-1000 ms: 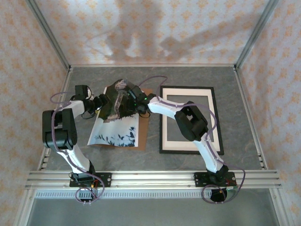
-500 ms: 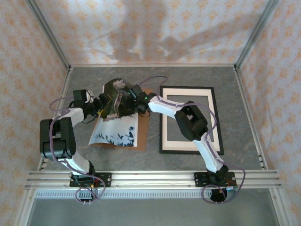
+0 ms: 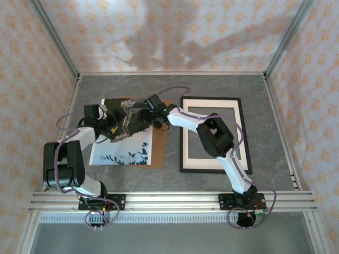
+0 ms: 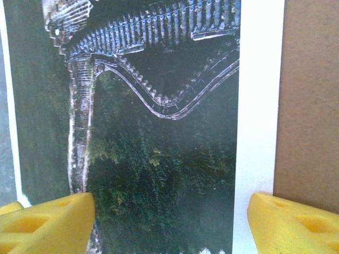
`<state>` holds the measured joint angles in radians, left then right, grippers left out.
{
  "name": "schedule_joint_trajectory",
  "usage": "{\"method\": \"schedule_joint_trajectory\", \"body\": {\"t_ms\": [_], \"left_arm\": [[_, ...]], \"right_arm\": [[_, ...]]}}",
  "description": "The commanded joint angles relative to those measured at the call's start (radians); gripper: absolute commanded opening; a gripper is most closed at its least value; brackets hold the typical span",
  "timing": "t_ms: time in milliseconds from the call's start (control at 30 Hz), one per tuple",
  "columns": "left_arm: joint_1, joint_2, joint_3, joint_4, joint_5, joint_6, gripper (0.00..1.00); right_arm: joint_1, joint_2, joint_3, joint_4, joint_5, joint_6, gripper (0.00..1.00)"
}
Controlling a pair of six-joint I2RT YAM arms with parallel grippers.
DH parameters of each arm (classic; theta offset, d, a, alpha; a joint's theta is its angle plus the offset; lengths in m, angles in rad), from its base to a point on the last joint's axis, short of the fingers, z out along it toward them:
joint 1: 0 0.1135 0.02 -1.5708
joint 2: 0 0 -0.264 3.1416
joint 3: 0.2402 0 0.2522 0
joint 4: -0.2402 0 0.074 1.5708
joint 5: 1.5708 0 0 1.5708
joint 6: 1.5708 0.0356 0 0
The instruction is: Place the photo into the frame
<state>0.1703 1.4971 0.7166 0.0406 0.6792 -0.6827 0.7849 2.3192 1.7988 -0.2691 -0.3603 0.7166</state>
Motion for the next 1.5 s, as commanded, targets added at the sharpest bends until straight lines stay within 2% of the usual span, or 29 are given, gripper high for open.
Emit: {"method": "schedule_joint_trajectory", "body": {"t_ms": [0,67,200,367,600,833,1000,1133,1233,1367,1467], "left_arm": [[-0.005,-0.036,-0.003,-0.046,-0.056,0.041,0.93],[-0.005,-0.066,-0.003,-0.071,-0.121,0.056,0.93],[-0.002,-0.125,0.019,-0.138,-0.342,0.1,0.93],[0.021,-0.039,0.165,-0.255,-0.499,0.206,0.95],[0.092,0.207,0.391,-0.408,-0.422,0.338,0.97],[0.093,0.347,0.521,-0.556,-0.432,0.493,0.98],[0.093,0.446,0.6,-0.654,-0.407,0.554,0.98],[0.092,0.472,0.603,-0.678,-0.369,0.574,0.97],[0.089,0.473,0.574,-0.652,-0.295,0.567,0.94],[0.076,0.456,0.523,-0.596,-0.196,0.541,0.87],[0.065,0.437,0.492,-0.573,-0.176,0.529,0.83]], "right_arm": [[-0.015,0.002,-0.058,0.035,-0.043,0.041,0.79],[-0.019,-0.02,-0.069,0.032,-0.037,0.029,0.79],[-0.021,-0.064,-0.074,0.003,-0.013,-0.047,0.79],[-0.018,-0.085,-0.06,-0.059,0.008,-0.136,0.78],[-0.025,-0.104,-0.038,-0.193,0.122,-0.221,0.76],[-0.024,-0.097,-0.038,-0.15,0.051,-0.217,0.75],[-0.024,-0.058,-0.024,-0.176,0.043,-0.167,0.71],[-0.024,-0.033,-0.039,-0.149,0.003,-0.128,0.7],[-0.025,-0.016,-0.037,-0.136,-0.018,-0.11,0.69],[-0.024,-0.001,-0.025,-0.135,-0.024,-0.096,0.69],[-0.025,0.001,-0.018,-0.143,-0.018,-0.098,0.69]]}}
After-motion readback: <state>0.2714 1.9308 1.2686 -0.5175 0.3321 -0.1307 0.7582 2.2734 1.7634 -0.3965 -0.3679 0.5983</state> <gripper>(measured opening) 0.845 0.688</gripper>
